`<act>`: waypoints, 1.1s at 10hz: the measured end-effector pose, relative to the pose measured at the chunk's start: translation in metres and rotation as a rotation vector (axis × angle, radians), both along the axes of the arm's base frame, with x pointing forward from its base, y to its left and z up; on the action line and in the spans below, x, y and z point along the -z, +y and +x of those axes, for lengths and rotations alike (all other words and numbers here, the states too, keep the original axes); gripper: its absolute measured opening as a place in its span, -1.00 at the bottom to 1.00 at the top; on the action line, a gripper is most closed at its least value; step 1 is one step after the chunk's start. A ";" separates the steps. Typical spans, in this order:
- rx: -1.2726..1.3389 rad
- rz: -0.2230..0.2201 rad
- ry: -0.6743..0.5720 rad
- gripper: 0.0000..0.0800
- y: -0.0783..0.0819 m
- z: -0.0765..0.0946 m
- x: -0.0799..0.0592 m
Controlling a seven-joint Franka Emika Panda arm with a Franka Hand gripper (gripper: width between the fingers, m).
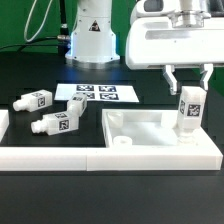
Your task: Assemble one leg
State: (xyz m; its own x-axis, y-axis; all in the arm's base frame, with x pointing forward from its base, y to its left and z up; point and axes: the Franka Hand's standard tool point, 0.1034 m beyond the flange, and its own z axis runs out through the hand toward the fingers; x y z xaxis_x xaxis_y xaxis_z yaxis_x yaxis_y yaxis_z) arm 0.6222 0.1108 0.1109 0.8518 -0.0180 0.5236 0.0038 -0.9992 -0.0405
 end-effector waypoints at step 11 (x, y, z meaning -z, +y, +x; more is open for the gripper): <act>-0.044 -0.027 0.015 -0.30 0.002 -0.011 0.009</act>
Offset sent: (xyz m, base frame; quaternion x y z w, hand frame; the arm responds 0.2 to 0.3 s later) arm -0.0126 0.0052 -0.0080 -0.0028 0.0021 -0.0004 1.0000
